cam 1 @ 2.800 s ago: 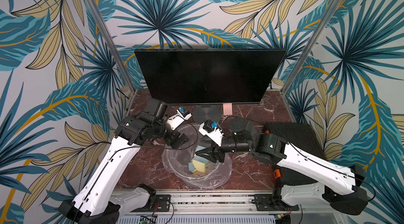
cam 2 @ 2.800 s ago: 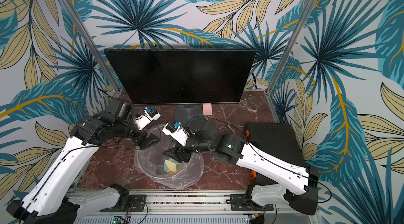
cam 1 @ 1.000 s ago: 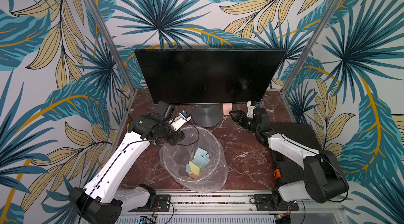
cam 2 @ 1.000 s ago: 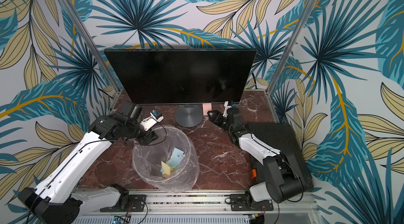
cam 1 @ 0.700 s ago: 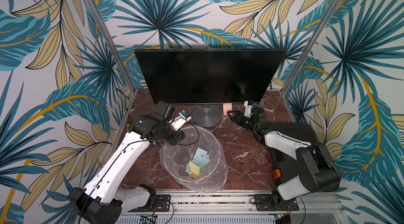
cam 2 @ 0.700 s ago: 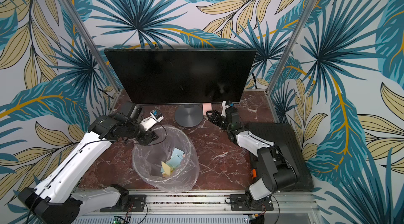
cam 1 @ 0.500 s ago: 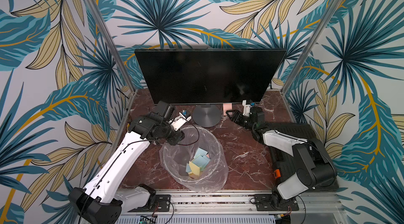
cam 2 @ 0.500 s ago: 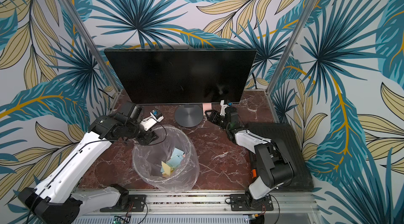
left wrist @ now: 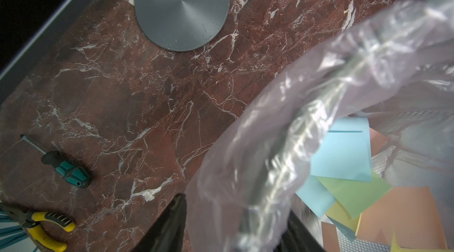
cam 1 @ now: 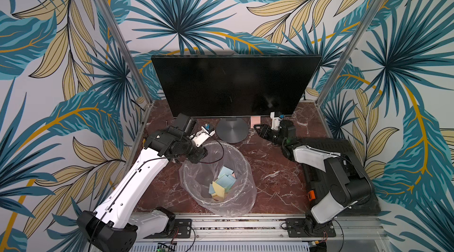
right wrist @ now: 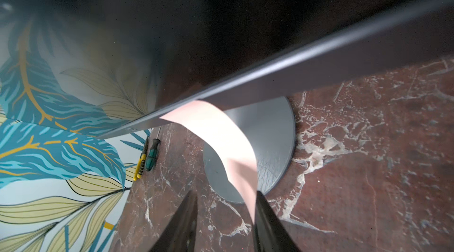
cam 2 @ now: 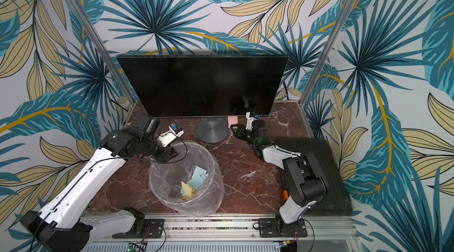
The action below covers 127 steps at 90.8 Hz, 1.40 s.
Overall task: Remove the sticky note from the monitor
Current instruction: Tear off the sticky note from the monitor.
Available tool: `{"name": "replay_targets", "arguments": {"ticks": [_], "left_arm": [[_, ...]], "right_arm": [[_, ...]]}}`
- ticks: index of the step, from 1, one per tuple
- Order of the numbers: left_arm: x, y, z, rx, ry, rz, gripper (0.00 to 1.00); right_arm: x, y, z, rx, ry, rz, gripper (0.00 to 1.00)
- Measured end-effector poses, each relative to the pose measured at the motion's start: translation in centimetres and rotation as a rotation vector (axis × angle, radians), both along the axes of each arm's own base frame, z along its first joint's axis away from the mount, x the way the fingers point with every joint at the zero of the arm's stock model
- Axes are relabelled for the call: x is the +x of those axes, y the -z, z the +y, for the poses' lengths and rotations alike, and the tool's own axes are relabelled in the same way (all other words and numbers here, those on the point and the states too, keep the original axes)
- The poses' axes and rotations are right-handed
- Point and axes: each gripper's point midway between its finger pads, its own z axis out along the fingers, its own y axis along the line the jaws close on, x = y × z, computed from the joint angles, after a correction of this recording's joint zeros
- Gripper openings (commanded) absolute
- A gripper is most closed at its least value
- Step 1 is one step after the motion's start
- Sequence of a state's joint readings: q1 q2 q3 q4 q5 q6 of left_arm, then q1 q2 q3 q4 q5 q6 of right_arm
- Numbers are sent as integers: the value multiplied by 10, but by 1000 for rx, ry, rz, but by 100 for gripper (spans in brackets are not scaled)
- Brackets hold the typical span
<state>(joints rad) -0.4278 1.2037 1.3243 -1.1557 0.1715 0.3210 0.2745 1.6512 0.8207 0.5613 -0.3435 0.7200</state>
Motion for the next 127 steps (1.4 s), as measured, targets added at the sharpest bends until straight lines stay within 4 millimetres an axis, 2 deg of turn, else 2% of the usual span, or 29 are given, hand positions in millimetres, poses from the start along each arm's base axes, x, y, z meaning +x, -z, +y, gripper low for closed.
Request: {"name": "replay_targets", "arguments": {"ticks": [22,48,69,84,94,127], "left_arm": [[0,0,0,0,0,0,57],[0,0,0,0,0,0,57],[0,0,0,0,0,0,57],[0,0,0,0,0,0,57],[0,0,0,0,0,0,57],[0,0,0,0,0,1,57]], "right_arm": [[-2,-7,-2,-13,4,-20,0],[-7,-9,-4,-13,4,-23,0],[-11,-24,-4,-4,1,-50,0],[-22,-53,-5,15,-12,-104,0],[-36,-78,-5,25,-31,-149,0],[-112,-163,6,11,-156,-294,0]]}}
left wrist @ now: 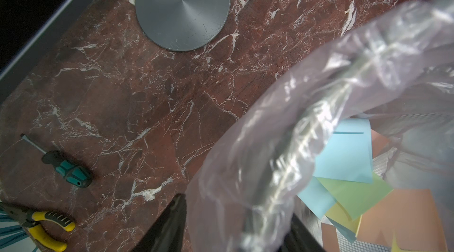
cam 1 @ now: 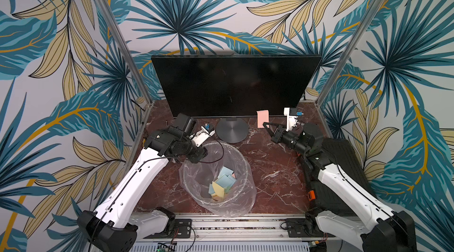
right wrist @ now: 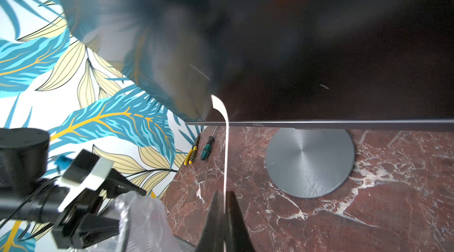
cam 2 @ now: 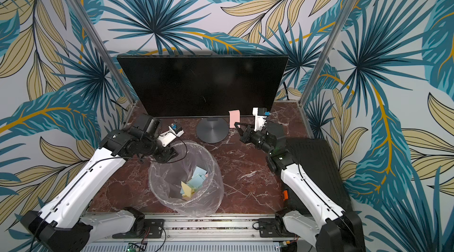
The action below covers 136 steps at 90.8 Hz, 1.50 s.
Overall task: Remove the sticky note from the monitor
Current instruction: Tear off the sticky note from the monitor, then place the sticky note in the trash bin.
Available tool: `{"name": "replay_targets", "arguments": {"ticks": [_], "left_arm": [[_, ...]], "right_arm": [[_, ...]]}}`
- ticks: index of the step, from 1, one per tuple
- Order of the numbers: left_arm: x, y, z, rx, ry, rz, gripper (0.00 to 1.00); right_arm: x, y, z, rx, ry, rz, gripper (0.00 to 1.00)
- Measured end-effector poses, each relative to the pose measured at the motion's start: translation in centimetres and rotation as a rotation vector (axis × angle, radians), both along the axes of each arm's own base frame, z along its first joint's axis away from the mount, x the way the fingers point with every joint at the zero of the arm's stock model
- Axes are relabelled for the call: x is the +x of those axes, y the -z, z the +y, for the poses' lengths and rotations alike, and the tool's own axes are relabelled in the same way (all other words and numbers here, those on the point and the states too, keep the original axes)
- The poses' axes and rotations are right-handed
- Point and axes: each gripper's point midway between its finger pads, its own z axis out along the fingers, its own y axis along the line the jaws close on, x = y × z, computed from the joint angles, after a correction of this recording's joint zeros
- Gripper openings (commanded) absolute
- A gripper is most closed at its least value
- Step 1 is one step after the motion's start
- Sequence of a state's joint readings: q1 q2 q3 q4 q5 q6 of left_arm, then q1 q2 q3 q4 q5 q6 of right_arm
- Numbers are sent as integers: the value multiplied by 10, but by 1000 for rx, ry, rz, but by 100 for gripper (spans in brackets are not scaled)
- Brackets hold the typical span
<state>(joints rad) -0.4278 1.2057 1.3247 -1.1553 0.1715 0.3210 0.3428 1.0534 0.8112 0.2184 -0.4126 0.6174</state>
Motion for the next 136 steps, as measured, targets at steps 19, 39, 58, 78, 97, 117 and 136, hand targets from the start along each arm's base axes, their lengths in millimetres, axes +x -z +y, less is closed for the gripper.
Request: {"name": "replay_targets", "arguments": {"ticks": [19,39,58,78,97,117,136], "left_arm": [[0,0,0,0,0,0,57],[0,0,0,-2,-4,1,57],[0,0,0,-3,-7,2,58],[0,0,0,-3,-7,2,58],[0,0,0,-3,-8,2,58],[1,0,0,-2,-13,2,58],[1,-1,0,-4,-15,2,62]], "right_arm": [[-42,-44,38,-91,-139,-52,0],[-88,-33,90,-271,-341,-30,0],[-130,7,124,-455,-525,4,0],[-161,29,146,-583,-667,-6,0],[-175,33,172,-646,-754,-47,0],[-192,48,194,-702,-847,-59,25],[-194,50,201,-722,-863,-81,45]]}}
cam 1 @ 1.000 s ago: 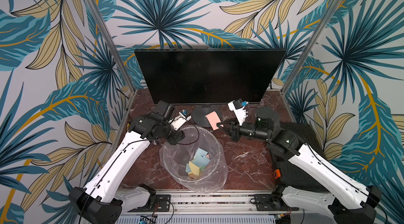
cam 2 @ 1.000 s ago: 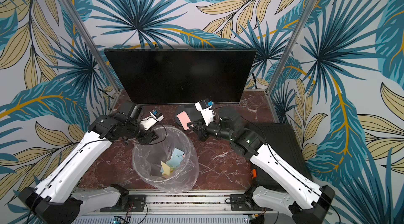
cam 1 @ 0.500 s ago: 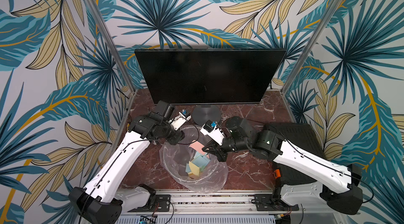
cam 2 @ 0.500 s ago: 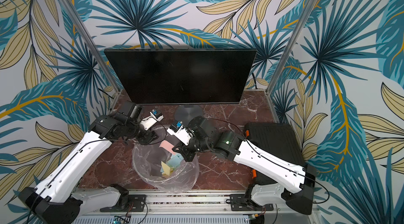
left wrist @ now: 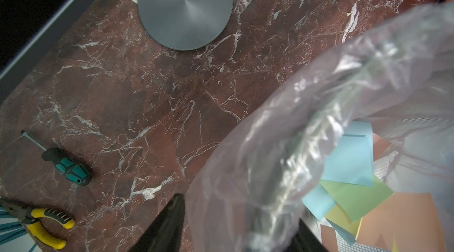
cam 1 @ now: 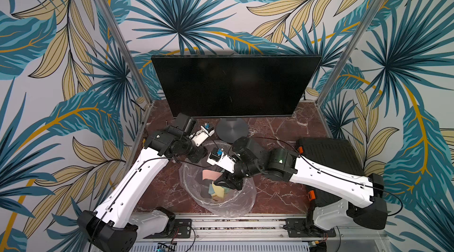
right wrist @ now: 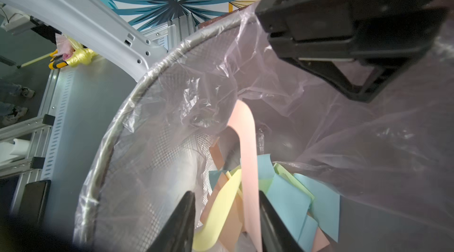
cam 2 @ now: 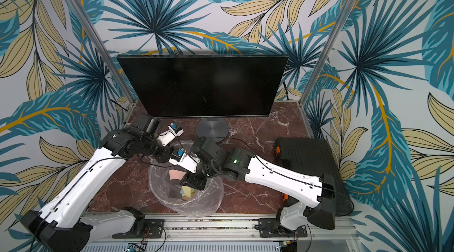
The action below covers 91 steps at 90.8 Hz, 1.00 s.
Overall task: Remove the sticky note from the monitor
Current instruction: Place the sticky note in the trash bin.
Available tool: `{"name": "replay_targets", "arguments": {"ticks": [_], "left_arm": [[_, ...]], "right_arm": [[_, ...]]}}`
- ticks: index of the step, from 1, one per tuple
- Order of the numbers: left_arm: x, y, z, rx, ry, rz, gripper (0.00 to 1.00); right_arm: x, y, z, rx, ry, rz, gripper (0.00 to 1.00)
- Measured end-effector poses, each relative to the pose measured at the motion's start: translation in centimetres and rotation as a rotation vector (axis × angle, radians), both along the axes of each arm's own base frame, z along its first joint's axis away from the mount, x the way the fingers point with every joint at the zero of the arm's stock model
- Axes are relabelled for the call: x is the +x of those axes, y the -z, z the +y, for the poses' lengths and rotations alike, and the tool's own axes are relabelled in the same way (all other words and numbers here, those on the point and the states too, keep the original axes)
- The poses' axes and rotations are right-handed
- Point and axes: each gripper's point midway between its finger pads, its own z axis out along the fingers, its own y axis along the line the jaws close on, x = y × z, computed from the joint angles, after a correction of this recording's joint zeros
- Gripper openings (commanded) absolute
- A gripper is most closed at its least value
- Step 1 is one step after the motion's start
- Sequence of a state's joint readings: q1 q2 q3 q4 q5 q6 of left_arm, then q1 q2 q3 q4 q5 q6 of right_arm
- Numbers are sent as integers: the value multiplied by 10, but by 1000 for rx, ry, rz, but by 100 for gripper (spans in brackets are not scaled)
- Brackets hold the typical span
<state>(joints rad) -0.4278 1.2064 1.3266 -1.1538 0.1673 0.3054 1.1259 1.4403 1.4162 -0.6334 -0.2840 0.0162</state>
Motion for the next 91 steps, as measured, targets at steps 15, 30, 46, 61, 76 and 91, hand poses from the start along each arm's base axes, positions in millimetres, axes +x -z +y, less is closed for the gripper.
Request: {"name": "replay_targets", "arguments": {"ticks": [15,30,46,61,76,91], "left_arm": [[1,-1,-1,-4,0,-5,76],[1,-3,-3,-7,10,0,82],[3,-14,-4,-14,23,-19,92],[7,-46,-8,-49,28,-89,100],[7,-89,-11,-102,39,-176,100],[-3,-111,-7,-118,53,-216,100]], "right_arm": [[2,-4,-1,8,10,-16,49],[3,-18,-6,46,22,-45,53],[4,-23,-8,64,31,-61,54],[6,-17,-8,57,41,-66,54],[8,-12,-8,51,49,-70,54],[10,-7,-8,49,58,-72,55]]}}
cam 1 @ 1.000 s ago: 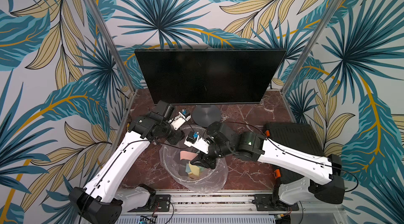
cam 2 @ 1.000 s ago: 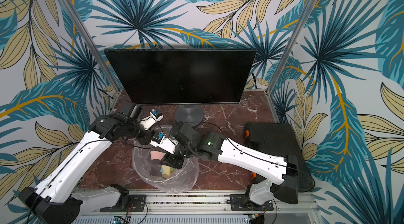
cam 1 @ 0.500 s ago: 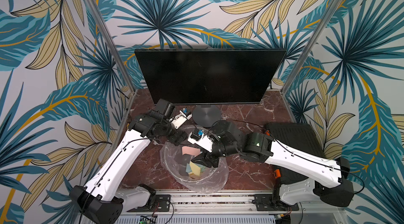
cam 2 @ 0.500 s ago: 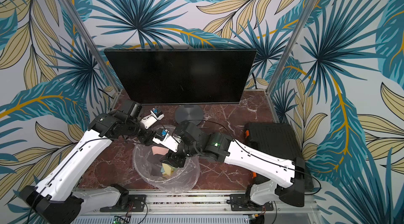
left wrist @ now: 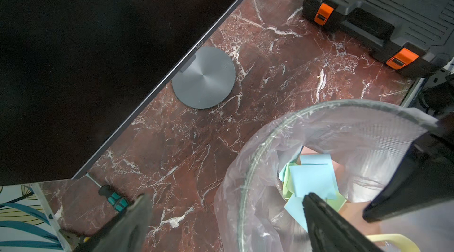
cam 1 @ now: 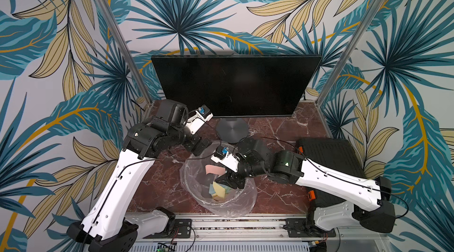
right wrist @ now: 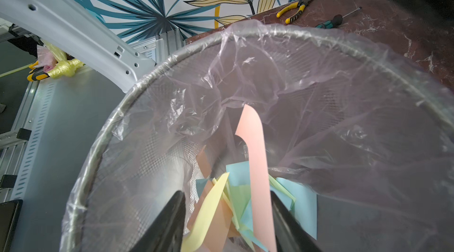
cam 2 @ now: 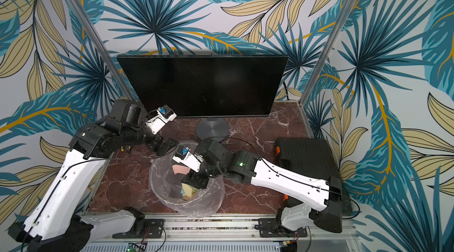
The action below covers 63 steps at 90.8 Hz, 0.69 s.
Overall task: Remove the sticky note from the monitor
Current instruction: Place the sticky note in the trash bin.
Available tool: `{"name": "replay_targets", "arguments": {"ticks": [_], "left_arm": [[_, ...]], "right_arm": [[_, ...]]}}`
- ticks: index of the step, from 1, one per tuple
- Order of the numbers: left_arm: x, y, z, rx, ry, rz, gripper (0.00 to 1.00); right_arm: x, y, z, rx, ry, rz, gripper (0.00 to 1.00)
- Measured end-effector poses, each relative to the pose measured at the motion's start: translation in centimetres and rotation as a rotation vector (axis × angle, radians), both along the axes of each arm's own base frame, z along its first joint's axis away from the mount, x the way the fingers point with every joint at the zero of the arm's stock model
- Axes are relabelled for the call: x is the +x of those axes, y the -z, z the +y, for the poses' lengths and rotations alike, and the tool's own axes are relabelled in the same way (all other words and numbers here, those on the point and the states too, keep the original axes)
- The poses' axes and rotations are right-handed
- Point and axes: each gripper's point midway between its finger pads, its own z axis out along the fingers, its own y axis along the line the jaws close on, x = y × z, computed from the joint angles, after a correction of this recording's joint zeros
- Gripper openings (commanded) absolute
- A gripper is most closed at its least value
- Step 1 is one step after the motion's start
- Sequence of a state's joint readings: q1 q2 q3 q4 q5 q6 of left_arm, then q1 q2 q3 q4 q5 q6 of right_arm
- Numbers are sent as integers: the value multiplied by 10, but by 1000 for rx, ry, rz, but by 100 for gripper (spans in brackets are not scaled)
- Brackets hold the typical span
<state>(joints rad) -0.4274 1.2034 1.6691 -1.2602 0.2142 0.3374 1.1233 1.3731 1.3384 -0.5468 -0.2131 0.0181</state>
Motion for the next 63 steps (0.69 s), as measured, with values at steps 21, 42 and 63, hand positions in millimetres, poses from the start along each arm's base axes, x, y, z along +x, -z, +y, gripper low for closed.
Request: {"name": "replay_targets", "arguments": {"ticks": [21,42,63], "left_arm": [[-37,-2,7,12,80,10,100],[-75,14,-3,-37,224,105,100],[-80,35,-9,-41,272,180,100]], "right_arm": [[5,-2,-6,29,22,-5,56],[7,-14,-5,80,26,-19,56],[4,-17,-3,97,6,-11,56]]}}
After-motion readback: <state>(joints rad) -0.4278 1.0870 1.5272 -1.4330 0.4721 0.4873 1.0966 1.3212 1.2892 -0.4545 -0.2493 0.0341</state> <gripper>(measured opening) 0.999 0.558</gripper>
